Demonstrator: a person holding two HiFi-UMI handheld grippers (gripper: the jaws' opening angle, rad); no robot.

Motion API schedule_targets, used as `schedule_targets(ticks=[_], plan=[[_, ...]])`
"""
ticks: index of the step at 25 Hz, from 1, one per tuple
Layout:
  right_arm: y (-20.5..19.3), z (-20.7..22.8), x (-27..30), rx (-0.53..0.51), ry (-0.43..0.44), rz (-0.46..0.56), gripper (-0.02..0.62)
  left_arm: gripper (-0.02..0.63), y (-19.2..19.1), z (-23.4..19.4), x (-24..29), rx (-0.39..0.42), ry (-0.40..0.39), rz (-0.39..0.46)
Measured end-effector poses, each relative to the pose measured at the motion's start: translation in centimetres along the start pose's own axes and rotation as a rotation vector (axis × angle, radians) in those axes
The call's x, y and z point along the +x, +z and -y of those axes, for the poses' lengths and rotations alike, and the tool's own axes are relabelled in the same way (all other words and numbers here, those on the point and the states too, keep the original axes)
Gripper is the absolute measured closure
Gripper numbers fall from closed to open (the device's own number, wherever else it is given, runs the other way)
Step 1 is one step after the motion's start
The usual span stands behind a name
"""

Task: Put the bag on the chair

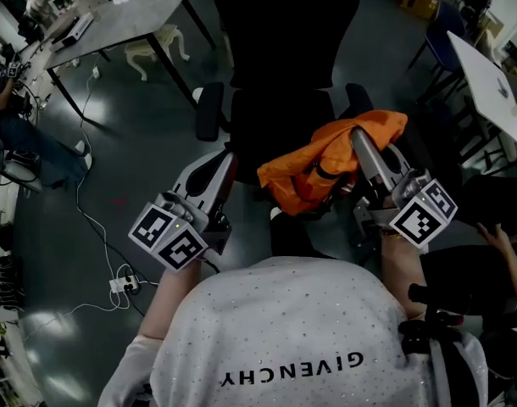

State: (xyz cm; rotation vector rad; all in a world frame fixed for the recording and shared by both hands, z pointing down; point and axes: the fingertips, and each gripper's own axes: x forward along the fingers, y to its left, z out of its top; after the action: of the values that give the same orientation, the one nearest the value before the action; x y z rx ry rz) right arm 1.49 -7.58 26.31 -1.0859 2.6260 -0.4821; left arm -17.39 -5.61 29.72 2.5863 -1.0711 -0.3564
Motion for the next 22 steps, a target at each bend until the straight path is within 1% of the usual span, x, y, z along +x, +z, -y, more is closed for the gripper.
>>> schedule_targets(ticks=[3, 6, 12, 17, 22], plan=[[0.3, 2.0, 2.2, -0.023, 0.014, -0.029, 0.584, 0.606, 0.5, -2.0, 2.4, 0.001, 0.009, -0.001], [0.8, 4.6, 4.4, -0.025, 0.028, -0.059, 0.584, 0.606, 0.7, -3.5, 5.5, 0.001, 0.01, -0.021], [3.1, 11.1, 10.6, -0.012, 0.051, -0.076, 0.584, 0.606, 1.9, -8.1, 11.8, -0.009, 0.039, -0.046], [3.6, 17.0, 16.1, -0.016, 0.049, -0.099, 0.584, 0.606, 2.7, -13.3, 15.9, -0.027, 0.09, -0.049], [3.5, 23.0, 20.2, 0.008, 0.04, -0.136, 0.584, 0.606, 3.2, -16.8, 19.9, -0.031, 0.142, -0.052]])
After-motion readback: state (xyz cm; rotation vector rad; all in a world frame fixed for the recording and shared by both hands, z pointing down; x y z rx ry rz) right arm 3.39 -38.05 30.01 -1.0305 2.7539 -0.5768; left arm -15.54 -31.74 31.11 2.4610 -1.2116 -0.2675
